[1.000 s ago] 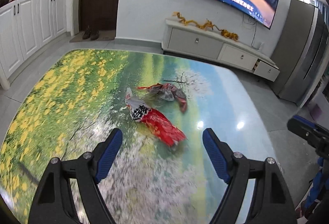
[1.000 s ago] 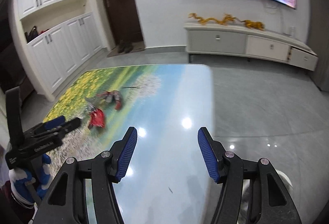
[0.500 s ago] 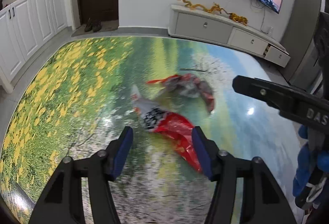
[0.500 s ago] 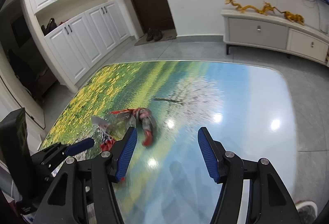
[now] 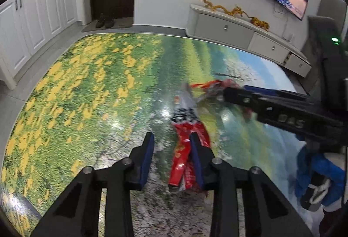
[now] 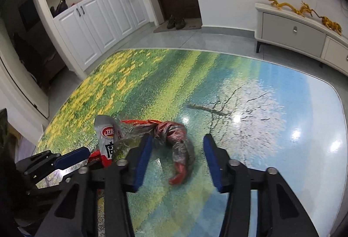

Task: Collect trash
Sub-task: 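Grasp the red-white snack bag with the left gripper while the right grasps the red-clear wrapper, then carry both wrappers over the bin and open both grippers to drop them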

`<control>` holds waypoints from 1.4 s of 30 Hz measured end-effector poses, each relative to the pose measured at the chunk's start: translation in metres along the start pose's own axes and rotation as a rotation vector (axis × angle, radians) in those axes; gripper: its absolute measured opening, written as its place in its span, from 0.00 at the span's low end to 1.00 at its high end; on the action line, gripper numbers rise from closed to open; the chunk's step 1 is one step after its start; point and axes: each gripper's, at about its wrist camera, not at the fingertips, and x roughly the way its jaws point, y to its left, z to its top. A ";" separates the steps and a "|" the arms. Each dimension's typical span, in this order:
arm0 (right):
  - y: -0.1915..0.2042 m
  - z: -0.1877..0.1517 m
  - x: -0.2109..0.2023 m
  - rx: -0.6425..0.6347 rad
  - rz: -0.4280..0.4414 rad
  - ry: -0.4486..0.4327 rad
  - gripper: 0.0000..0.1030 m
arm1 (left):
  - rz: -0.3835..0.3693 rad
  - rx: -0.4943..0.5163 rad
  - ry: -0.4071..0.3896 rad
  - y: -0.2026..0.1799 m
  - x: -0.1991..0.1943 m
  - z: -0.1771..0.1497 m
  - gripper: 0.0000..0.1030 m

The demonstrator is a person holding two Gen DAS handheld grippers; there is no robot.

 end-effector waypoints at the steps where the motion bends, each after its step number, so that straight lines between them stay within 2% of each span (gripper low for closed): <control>1: 0.001 -0.001 0.001 -0.010 -0.009 0.002 0.40 | -0.017 0.007 0.002 -0.003 -0.001 -0.001 0.31; 3: 0.002 -0.003 -0.001 -0.021 -0.018 0.003 0.30 | -0.033 0.025 0.006 -0.009 -0.002 -0.004 0.31; 4: 0.002 -0.004 -0.001 -0.024 -0.018 0.005 0.18 | -0.043 0.034 0.008 -0.012 -0.003 -0.005 0.31; 7: 0.003 -0.012 -0.008 -0.026 -0.030 -0.004 0.14 | -0.057 0.047 0.010 -0.018 -0.006 -0.008 0.32; 12: -0.006 -0.027 -0.030 0.029 -0.032 -0.041 0.13 | -0.040 0.075 0.010 -0.028 -0.003 -0.009 0.31; 14: -0.009 -0.036 -0.045 0.047 -0.037 -0.061 0.13 | -0.034 0.067 0.017 -0.029 -0.003 -0.010 0.16; 19: -0.012 -0.057 -0.077 0.078 -0.043 -0.095 0.13 | -0.020 0.077 0.003 -0.033 -0.013 -0.018 0.14; 27: -0.009 -0.102 -0.127 0.127 -0.052 -0.138 0.12 | -0.006 0.085 -0.057 -0.043 -0.059 -0.034 0.13; 42: 0.001 -0.173 -0.238 0.195 -0.110 -0.280 0.12 | 0.034 0.183 -0.244 -0.096 -0.162 -0.073 0.12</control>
